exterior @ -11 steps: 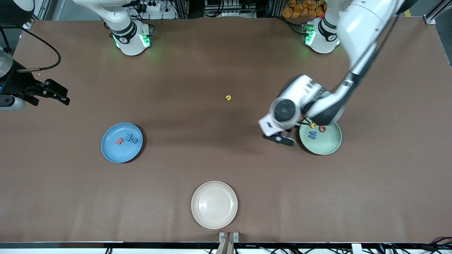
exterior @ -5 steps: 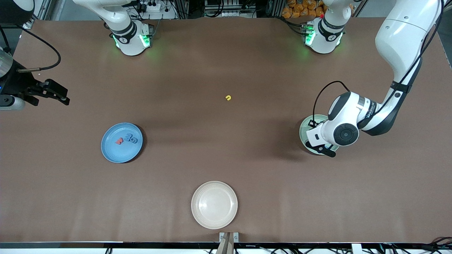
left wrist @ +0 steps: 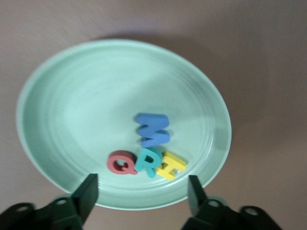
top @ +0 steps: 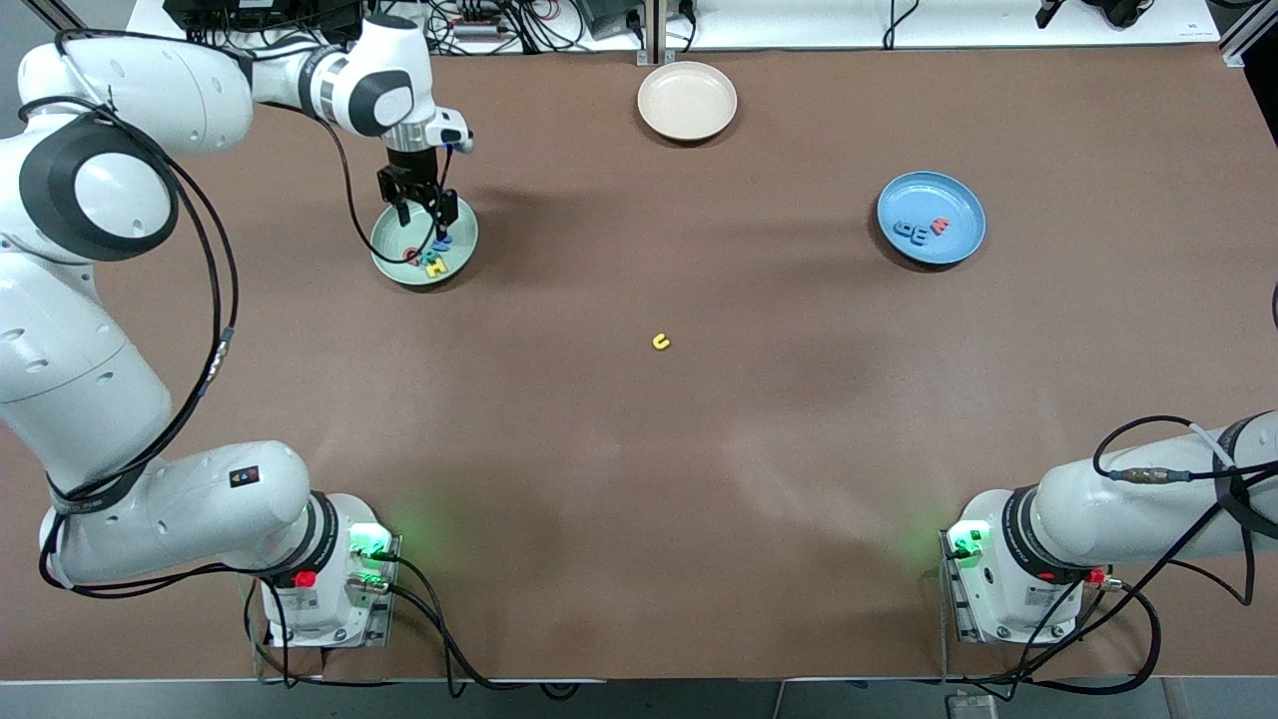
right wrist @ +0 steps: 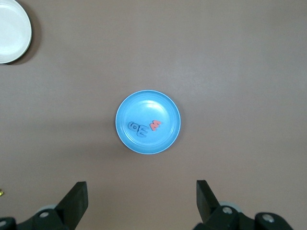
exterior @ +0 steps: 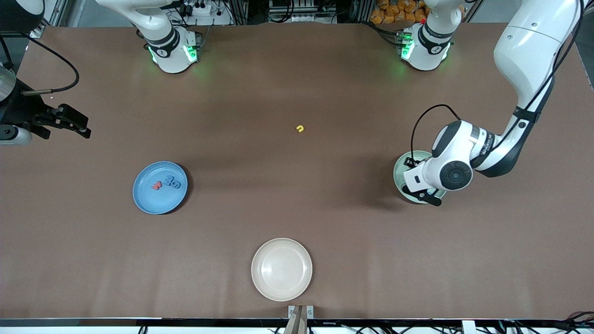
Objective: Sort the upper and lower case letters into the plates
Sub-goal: 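Open the left gripper over the green plate while the right gripper reaches the u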
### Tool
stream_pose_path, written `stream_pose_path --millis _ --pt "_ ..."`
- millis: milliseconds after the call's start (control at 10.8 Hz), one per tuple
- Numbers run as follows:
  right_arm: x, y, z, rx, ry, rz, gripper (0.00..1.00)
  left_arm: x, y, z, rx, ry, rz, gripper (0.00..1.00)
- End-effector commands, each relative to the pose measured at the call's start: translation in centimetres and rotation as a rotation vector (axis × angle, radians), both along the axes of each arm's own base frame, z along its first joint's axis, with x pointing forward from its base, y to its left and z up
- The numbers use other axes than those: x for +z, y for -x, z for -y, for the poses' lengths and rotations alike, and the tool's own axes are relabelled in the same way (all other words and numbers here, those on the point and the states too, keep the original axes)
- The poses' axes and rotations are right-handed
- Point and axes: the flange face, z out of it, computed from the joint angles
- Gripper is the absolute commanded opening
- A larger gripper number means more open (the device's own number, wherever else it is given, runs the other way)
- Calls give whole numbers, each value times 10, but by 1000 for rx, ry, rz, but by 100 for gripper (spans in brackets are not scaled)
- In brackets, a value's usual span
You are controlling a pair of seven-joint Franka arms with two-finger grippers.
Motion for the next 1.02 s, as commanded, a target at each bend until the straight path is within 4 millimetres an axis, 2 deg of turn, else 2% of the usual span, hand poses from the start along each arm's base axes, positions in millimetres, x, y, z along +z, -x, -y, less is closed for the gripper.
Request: stream_pose_path --millis 0,93,186,372,558,651,744,837,930 --pt "4 4 0 -1 -9 0 100 77 -23 0 39 -6 90 100" --pt "3 5 -4 6 -9 -4 100 114 -29 -1 61 -13 156 100" --pt "1 5 -11 17 -9 -9 100 153 -42 -10 93 -10 232 100" --pt "-10 10 -36 46 -6 -52 100 223 -55 -23 143 -6 302 100" --pt "-14 20 -60 89 -2 -92 100 269 -51 -28 223 57 241 100" --pt "-17 23 -71 96 1 -109 100 300 -46 -37 265 53 273 100" --pt "-24 27 -92 80 6 -118 100 317 -42 -64 318 60 284 100" --pt "-35 31 -115 51 13 -132 100 335 -34 -78 362 99 280 100" --pt "-44 36 -133 35 19 -139 100 347 -28 -80 373 109 286 100"
